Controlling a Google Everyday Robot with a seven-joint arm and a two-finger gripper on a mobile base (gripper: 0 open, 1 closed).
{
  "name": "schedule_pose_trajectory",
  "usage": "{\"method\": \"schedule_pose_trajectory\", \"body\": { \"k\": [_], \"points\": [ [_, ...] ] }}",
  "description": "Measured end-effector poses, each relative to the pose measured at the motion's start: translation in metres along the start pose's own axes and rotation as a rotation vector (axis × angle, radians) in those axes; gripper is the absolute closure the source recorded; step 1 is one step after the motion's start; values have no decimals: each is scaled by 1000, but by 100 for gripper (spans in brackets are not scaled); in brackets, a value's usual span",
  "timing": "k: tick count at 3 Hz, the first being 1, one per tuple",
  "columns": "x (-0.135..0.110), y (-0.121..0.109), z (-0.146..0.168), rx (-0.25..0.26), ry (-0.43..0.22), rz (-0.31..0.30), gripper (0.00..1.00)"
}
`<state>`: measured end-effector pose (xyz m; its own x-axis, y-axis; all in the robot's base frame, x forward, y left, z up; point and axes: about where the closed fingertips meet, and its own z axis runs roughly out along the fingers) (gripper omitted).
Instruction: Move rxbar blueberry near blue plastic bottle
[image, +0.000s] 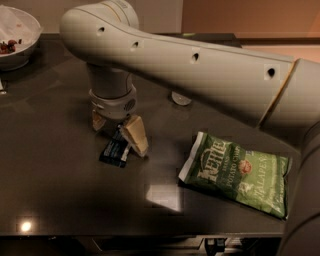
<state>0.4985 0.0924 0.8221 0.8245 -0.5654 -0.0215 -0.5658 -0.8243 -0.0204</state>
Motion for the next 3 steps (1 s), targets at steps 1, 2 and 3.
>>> {"method": "schedule_pose_trajectory", "body": {
  "k": [1, 2, 3],
  "points": [
    [7, 3, 3, -24, -1, -3, 43],
    [10, 5, -1, -27, -4, 2, 64],
    [10, 5, -3, -27, -4, 2, 88]
  ]
}}
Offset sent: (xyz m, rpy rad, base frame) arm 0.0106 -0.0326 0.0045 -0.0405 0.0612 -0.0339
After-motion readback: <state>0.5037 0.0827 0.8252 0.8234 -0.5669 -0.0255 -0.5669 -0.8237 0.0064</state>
